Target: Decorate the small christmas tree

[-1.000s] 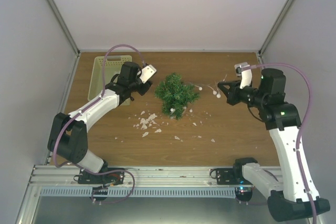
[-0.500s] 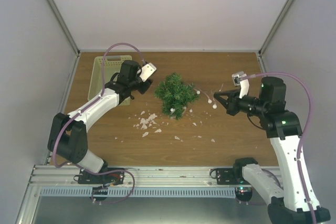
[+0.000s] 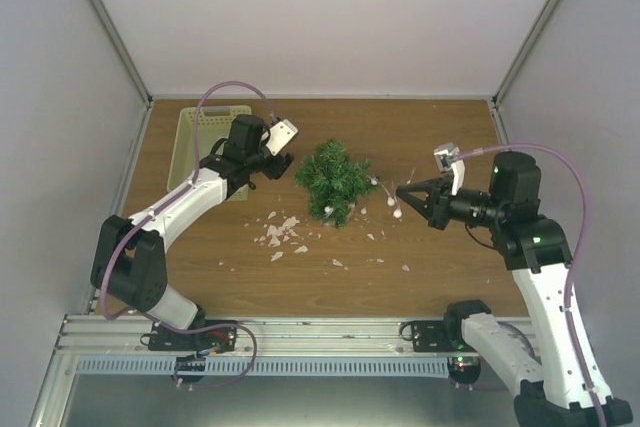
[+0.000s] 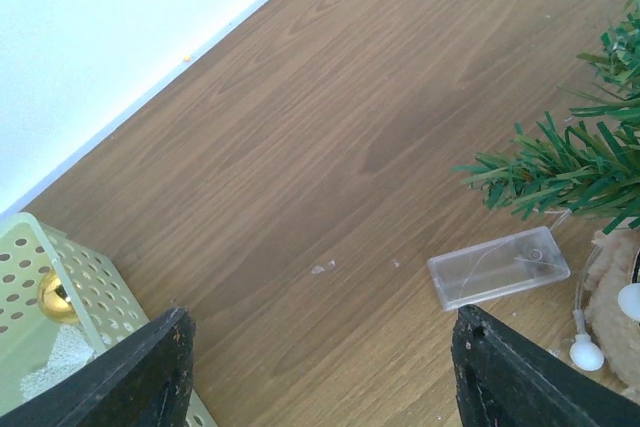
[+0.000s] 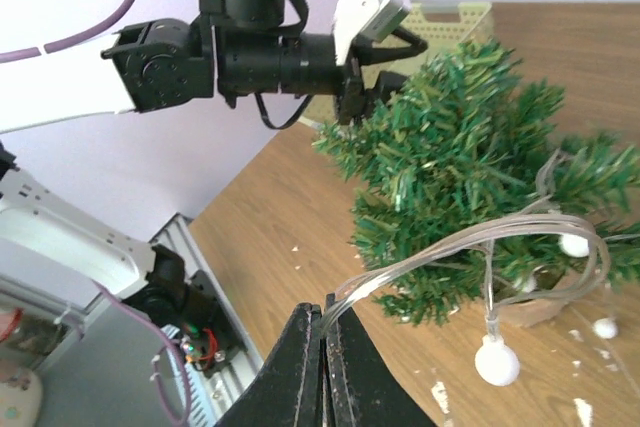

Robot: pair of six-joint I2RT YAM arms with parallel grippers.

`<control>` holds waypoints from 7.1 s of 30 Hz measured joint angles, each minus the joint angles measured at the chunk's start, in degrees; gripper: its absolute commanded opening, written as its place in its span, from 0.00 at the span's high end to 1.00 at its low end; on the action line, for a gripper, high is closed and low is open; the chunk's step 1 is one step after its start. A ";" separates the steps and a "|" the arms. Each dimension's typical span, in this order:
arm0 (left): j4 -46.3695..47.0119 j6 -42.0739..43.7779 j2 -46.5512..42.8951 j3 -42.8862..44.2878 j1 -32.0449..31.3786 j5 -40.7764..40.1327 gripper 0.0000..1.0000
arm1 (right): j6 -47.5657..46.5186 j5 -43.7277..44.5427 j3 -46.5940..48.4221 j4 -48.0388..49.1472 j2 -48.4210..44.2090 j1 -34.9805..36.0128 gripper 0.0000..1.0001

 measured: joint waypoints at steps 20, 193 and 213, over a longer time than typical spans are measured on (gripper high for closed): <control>0.07 0.13 0.00 0.39 0.02 -4.28 0.20 | 8.52 17.46 0.39 6.25 10.14 27.61 0.99; -5.57 -5.68 -4.76 -6.21 14.56 50.53 0.01 | 10.25 38.47 27.58 7.50 44.35 44.28 0.20; -4.35 -6.80 -2.99 -4.24 14.25 49.29 0.01 | 12.37 33.68 26.97 8.26 39.58 44.28 0.07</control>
